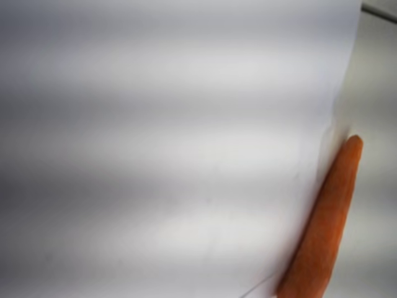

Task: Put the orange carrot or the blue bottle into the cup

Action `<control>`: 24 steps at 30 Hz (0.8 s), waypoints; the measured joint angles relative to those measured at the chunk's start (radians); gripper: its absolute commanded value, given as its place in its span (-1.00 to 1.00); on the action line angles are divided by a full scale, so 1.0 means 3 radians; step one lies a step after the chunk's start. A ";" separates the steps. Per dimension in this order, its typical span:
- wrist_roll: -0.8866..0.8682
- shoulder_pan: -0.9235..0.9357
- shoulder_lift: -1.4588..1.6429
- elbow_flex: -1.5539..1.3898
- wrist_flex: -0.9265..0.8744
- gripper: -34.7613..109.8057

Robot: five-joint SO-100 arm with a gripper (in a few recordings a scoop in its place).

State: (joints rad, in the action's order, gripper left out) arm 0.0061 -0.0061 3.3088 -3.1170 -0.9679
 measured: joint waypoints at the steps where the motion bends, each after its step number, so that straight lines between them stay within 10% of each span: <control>1: -0.0026 0.0000 0.0000 0.0005 0.0000 -0.34; 24: -0.0603 0.0000 0.0000 0.0414 -0.0169 -0.33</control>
State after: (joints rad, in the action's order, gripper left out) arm -0.1749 -0.0061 3.3088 -2.9928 -1.0186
